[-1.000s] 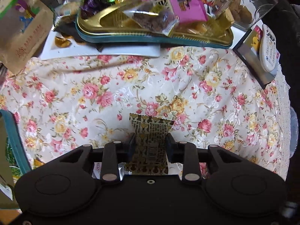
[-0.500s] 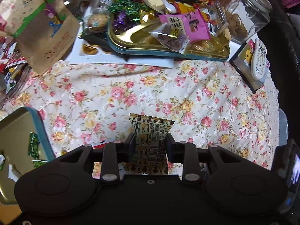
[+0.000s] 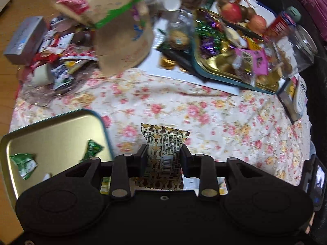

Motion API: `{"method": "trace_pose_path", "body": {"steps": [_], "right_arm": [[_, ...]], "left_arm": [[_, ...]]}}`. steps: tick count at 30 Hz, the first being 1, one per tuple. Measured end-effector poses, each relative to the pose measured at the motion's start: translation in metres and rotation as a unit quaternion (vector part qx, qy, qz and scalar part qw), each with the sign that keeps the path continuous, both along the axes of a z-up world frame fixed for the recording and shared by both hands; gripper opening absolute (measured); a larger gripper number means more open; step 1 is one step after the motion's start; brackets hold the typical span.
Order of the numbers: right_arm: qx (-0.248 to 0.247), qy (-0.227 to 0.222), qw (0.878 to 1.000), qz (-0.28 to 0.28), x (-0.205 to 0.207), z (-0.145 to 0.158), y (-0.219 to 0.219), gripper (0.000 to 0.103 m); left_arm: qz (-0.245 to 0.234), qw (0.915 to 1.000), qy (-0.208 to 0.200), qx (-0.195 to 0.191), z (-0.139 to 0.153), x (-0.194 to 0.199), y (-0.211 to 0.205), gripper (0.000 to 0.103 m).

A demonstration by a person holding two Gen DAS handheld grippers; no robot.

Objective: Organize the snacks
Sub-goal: 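Carry both packets over the gold tin tray and open both tools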

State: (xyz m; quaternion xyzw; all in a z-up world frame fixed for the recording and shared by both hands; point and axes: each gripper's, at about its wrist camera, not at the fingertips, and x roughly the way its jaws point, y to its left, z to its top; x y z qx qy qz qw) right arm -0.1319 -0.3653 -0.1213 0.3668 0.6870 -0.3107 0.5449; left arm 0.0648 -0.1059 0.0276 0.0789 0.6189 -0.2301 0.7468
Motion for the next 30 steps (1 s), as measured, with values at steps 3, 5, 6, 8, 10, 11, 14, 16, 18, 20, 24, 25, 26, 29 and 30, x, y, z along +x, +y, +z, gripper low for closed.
{"method": "trace_pose_path", "body": {"steps": [3, 5, 6, 8, 10, 11, 14, 16, 18, 20, 24, 25, 26, 29, 30], "right_arm": [[-0.003, 0.001, 1.0, 0.021, 0.011, 0.001, 0.007, 0.039], [-0.002, -0.001, 1.0, 0.03, 0.016, 0.001, 0.012, 0.036], [0.0, -0.001, 1.0, 0.031, 0.02, 0.003, 0.013, 0.035], [0.003, -0.005, 1.0, 0.028, 0.026, 0.006, 0.017, 0.034], [0.006, -0.014, 1.0, 0.025, 0.033, 0.011, 0.021, 0.033], [0.007, -0.02, 0.999, 0.026, 0.038, 0.015, 0.024, 0.033], [0.005, -0.043, 0.998, 0.035, 0.053, 0.027, 0.033, 0.032], [0.005, -0.058, 0.997, 0.041, 0.064, 0.036, 0.041, 0.032], [0.008, -0.073, 0.996, 0.05, 0.075, 0.044, 0.052, 0.032], [0.013, -0.089, 0.994, 0.061, 0.083, 0.052, 0.065, 0.032], [0.025, -0.125, 0.987, 0.097, 0.102, 0.069, 0.095, 0.032], [0.028, -0.133, 0.985, 0.106, 0.106, 0.073, 0.102, 0.032], [0.031, -0.141, 0.983, 0.116, 0.11, 0.077, 0.11, 0.032], [0.038, -0.165, 0.976, 0.139, 0.121, 0.091, 0.132, 0.033], [0.041, -0.173, 0.973, 0.147, 0.123, 0.096, 0.138, 0.033]], "left_arm": [[0.015, 0.9999, -0.001, 0.004, -0.003, 0.008, 0.027, 0.041], [0.024, 0.9997, -0.004, 0.009, -0.006, 0.014, 0.044, 0.041], [0.03, 0.9994, -0.005, 0.015, -0.008, 0.017, 0.052, 0.041], [0.043, 0.9988, -0.005, 0.024, -0.012, 0.022, 0.067, 0.041], [0.052, 0.9982, -0.002, 0.029, -0.016, 0.027, 0.079, 0.041], [0.055, 0.998, -0.003, 0.03, -0.018, 0.029, 0.085, 0.041], [0.059, 0.9978, -0.011, 0.027, -0.018, 0.033, 0.098, 0.042], [0.063, 0.9975, -0.02, 0.027, -0.016, 0.034, 0.105, 0.042], [0.066, 0.9968, -0.032, 0.031, -0.013, 0.035, 0.111, 0.042], [0.073, 0.9956, -0.045, 0.037, -0.01, 0.037, 0.116, 0.042], [0.093, 0.9939, -0.043, 0.04, -0.008, 0.041, 0.126, 0.043], [0.095, 0.9938, -0.04, 0.041, -0.008, 0.042, 0.128, 0.044], [0.098, 0.9935, -0.038, 0.044, -0.008, 0.043, 0.13, 0.047], [0.107, 0.9921, -0.032, 0.056, -0.01, 0.045, 0.135, 0.046], [0.113, 0.9914, -0.032, 0.058, -0.01, 0.046, 0.137, 0.046]]}}
